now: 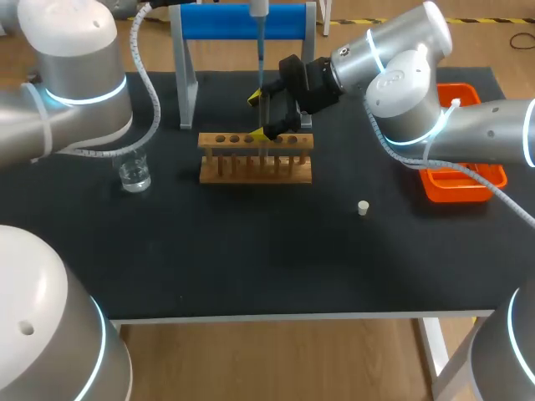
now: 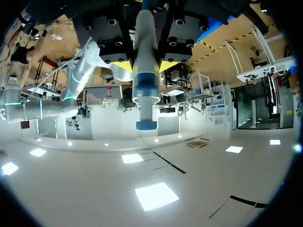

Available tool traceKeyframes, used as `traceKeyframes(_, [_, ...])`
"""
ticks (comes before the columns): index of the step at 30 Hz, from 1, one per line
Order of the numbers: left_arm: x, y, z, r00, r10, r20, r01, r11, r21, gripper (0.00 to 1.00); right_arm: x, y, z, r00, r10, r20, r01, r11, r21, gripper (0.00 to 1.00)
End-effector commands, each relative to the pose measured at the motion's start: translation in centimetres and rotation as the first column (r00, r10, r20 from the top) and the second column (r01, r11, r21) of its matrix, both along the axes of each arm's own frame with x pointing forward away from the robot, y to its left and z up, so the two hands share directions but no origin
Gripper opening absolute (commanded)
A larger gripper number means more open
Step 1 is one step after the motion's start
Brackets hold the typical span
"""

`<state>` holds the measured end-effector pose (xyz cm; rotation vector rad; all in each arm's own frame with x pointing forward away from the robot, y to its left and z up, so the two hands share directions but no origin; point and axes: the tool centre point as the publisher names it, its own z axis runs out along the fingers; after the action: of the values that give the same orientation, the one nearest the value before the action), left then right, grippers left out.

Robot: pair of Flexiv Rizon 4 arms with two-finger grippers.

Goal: Invert the test tube, pick up the pipette, mount the tip to pipette, aspirate from beaker and dispense into the tube, eject the tip, return the pipette, and cap with the stopper.

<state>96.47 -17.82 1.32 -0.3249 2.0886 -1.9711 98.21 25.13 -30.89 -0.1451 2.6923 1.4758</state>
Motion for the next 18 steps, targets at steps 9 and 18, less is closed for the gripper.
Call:
traceKeyframes(9, [0.00, 0.06, 0.03, 1.000, -0.001, 0.000, 0.001, 1.000, -0.001, 0.00, -0.18, -0.49, 0.17, 1.000, -0.012, 0.002, 0.012, 1.000, 0.001, 1.00])
traceKeyframes(18, [0.00, 0.06, 0.03, 1.000, -0.001, 0.000, 0.001, 1.000, -0.001, 0.00, -0.38, -0.88, 0.32, 1.000, -0.003, 0.009, 0.003, 1.000, 0.010, 1.00])
